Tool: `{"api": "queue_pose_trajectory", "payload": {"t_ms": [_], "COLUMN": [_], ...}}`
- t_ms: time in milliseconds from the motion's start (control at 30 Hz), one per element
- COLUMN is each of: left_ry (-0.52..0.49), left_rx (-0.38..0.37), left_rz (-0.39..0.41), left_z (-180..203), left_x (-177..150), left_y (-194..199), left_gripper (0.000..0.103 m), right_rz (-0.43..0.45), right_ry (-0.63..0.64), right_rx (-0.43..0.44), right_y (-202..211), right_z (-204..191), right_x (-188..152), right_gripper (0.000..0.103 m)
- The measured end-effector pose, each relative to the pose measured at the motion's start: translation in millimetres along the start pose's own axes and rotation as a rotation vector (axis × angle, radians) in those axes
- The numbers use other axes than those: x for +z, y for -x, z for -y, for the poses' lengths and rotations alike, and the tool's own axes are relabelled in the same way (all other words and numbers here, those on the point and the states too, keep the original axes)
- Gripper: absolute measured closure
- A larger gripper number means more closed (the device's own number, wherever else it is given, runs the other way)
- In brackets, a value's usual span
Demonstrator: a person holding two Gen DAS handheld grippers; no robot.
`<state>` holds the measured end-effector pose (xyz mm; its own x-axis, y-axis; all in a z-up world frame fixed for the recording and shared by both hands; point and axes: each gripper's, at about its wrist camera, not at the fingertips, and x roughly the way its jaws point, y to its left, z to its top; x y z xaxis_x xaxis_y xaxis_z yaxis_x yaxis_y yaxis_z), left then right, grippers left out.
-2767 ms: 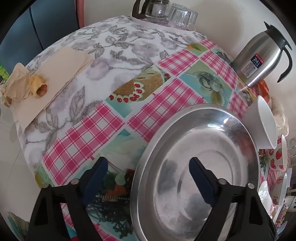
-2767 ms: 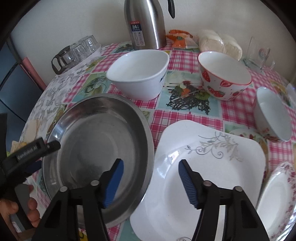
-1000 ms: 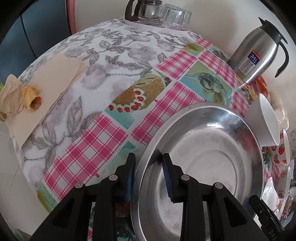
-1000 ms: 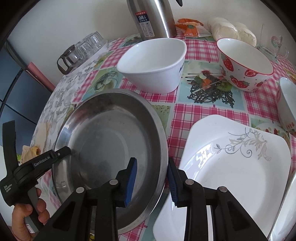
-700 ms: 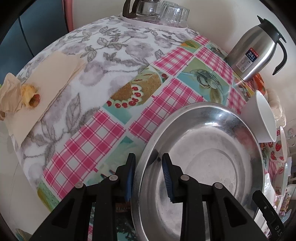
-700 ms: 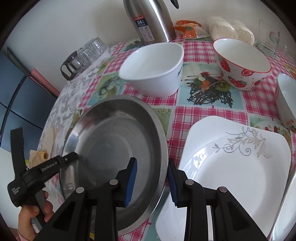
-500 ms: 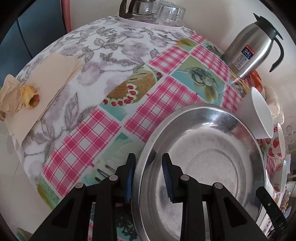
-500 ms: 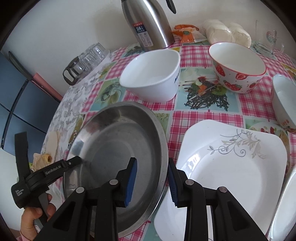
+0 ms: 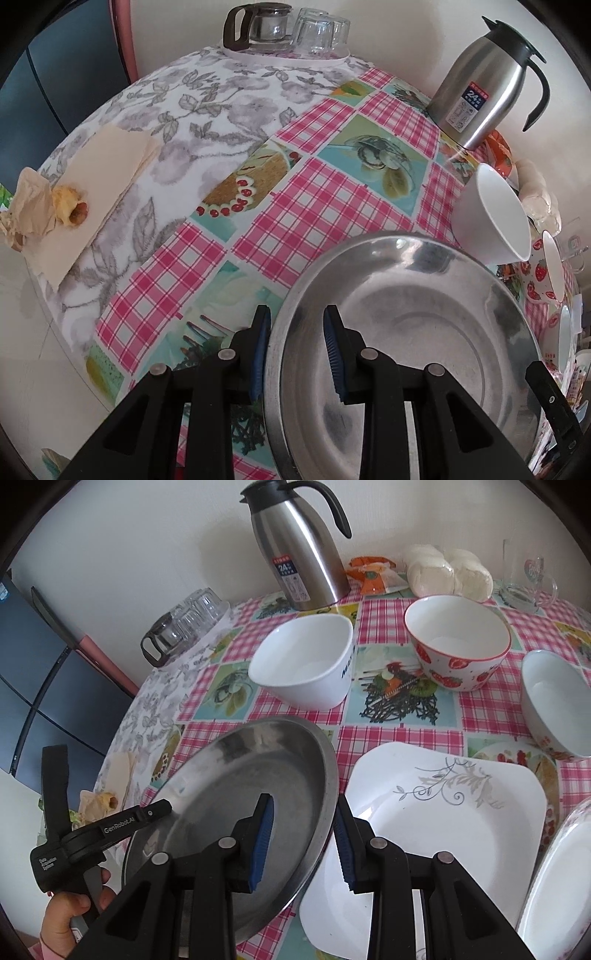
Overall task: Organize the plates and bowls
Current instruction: 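Lift the steel basin off the table with both grippers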
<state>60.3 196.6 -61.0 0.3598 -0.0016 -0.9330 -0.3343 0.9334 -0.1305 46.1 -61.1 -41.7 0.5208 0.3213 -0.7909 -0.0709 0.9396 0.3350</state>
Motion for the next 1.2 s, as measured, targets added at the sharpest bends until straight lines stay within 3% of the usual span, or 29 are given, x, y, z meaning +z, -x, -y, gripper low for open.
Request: {"api": "queue_pose_trajectory", "payload": {"t_ms": [467, 933, 1200], "left_ry": [-0.024, -0.103, -0.158], "left_rx": [-0.01, -0.091, -0.137], "left_rz": [0.042, 0.215, 0.268], "left_z": [19.2, 69.2, 110.1], "left_x": [-2.7, 6.7, 2.4], "left_y": [29.7, 111.8, 139.4], "left_gripper": [0.072, 0.072, 0.072], "right_rz": [0.081, 0.288, 0.373], "right_ry": [-0.003, -0.009, -0.076], "right_rx": [0.047, 0.052, 0.046], "right_y": [32.6, 99.7, 133.4], "right_z": [7.0, 18.5, 48.6], "right_x": [5.4, 15.6, 15.4], "right_gripper": [0.069, 0.069, 0.069]}}
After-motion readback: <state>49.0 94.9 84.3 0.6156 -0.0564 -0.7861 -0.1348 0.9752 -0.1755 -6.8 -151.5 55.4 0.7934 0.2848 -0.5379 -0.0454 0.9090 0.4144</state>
